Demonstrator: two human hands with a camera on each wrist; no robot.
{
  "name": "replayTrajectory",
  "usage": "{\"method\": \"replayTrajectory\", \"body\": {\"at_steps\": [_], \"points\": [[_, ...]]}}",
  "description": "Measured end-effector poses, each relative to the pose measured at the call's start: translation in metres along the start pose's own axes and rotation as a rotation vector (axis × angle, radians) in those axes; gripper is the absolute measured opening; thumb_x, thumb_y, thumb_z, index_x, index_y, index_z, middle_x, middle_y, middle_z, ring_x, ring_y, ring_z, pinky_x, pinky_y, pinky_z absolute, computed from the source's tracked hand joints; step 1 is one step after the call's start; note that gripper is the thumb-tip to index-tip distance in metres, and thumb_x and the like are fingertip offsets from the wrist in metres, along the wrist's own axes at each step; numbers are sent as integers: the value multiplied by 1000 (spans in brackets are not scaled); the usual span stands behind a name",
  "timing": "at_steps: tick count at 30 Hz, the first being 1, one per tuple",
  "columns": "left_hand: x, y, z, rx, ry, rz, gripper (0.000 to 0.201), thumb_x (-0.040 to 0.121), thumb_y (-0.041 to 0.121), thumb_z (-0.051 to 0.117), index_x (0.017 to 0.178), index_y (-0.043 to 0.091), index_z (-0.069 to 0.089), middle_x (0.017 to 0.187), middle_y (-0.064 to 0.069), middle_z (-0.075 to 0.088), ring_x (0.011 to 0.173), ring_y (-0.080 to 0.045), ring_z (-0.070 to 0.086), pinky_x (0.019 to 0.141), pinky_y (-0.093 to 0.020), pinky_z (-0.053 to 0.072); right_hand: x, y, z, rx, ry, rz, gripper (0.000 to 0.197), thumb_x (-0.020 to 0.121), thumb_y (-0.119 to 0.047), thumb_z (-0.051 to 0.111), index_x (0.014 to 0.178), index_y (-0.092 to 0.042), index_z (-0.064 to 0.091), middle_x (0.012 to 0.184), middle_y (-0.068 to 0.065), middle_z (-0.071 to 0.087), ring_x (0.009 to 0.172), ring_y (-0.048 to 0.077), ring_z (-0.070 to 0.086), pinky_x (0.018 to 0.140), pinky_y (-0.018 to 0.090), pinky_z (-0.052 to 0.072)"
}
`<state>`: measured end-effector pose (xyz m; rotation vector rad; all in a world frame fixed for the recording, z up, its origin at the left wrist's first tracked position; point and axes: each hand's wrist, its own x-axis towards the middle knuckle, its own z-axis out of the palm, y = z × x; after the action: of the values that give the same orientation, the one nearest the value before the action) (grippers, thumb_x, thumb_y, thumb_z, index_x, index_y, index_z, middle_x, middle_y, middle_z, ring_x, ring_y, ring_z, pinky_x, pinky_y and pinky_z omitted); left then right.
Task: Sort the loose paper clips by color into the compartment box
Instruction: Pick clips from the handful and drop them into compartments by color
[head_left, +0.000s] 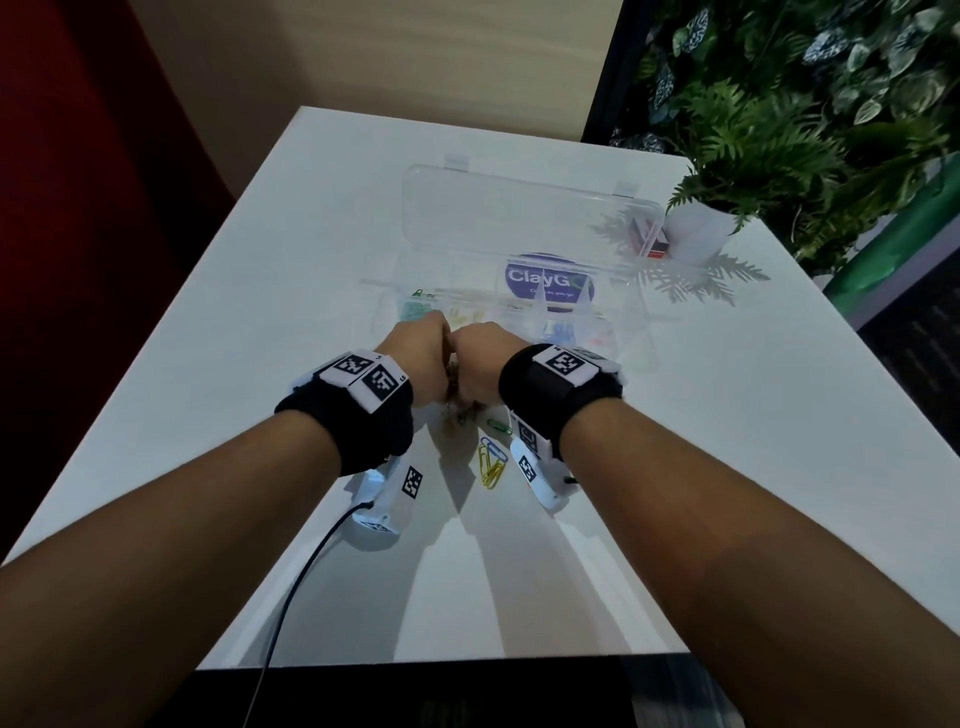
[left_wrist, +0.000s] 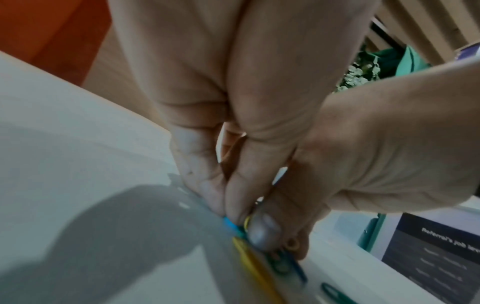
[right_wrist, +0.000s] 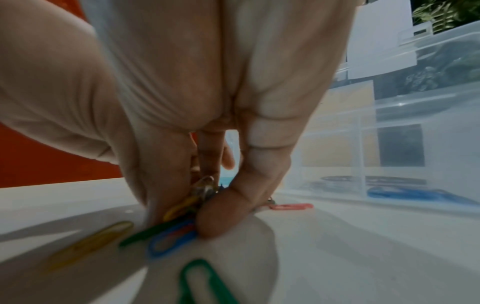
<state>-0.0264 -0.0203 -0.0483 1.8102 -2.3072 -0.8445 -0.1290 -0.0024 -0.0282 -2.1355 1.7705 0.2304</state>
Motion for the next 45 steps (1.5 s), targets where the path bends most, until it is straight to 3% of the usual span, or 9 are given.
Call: {"method": "replayTrajectory", "body": {"at_steps": [11,15,20,23,27,34,40,43,45], "points": [[3,-10,9,-386,64,-50,46,79,4,62,118,12,41,96,-14,64,82,-25,60,63,-30,45,8,1,2,83,79,42,18,79,-7,64,96,-12,69,94,9,68,84,24,60,64,26,41],[4,-9,11,-580,66,-41,36,80,1,56,115,7,47,82,-15,64,73,-28,61,70,-39,49,8,4,1,59,83,43,11,81,-12,63,90,-14,69,82,4,58,77,20,52,47,22,33],[-1,-11,4,-773,125,-57,24,83,-5,53,103,8,54,74,-8,56,57,-19,52,58,-26,43,2,17,-7,165,121,44,19,77,0,59,68,-17,60,79,4,64,77,21,63,66,28,53],[-9,-9,-1,-1040,138,-84,13,89,-3,50,93,8,55,78,-8,52,62,-17,50,59,-25,47,-9,23,-19,326,152,43,21,78,3,59,67,-15,60,72,3,65,62,17,67,58,25,55],[-20,0,-7,-1422,73,-140,11,96,13,50,97,4,57,87,-12,55,69,-23,57,64,-29,51,-22,20,-44,478,213,-14,22,74,7,60,66,-14,61,61,-1,61,47,10,63,48,17,50],[-26,24,-19,-2141,-336,-102,42,100,34,30,114,3,55,109,-21,61,104,-37,58,80,-54,52,-37,-4,-77,442,287,-151,16,70,-1,64,74,-16,67,62,-3,60,49,7,52,47,16,42],[-16,37,-30,-2331,-286,32,27,93,12,34,90,0,58,102,-15,62,100,-30,61,85,-40,54,-37,-2,-91,327,284,-210,16,72,-13,75,86,-21,73,73,-8,65,69,7,58,65,21,48],[-4,36,-37,-2359,-246,32,34,98,15,31,91,-3,59,84,-17,67,77,-30,68,72,-42,59,-31,8,-102,388,321,-210,17,75,-10,73,89,-19,73,64,-13,62,56,-4,57,54,11,42],[5,33,-41,-2395,-270,23,37,99,20,31,98,-5,58,93,-22,67,86,-36,67,82,-52,54,-24,17,-108,418,435,-183,13,79,-11,69,87,-20,71,55,-18,60,49,-9,53,49,5,35]]}}
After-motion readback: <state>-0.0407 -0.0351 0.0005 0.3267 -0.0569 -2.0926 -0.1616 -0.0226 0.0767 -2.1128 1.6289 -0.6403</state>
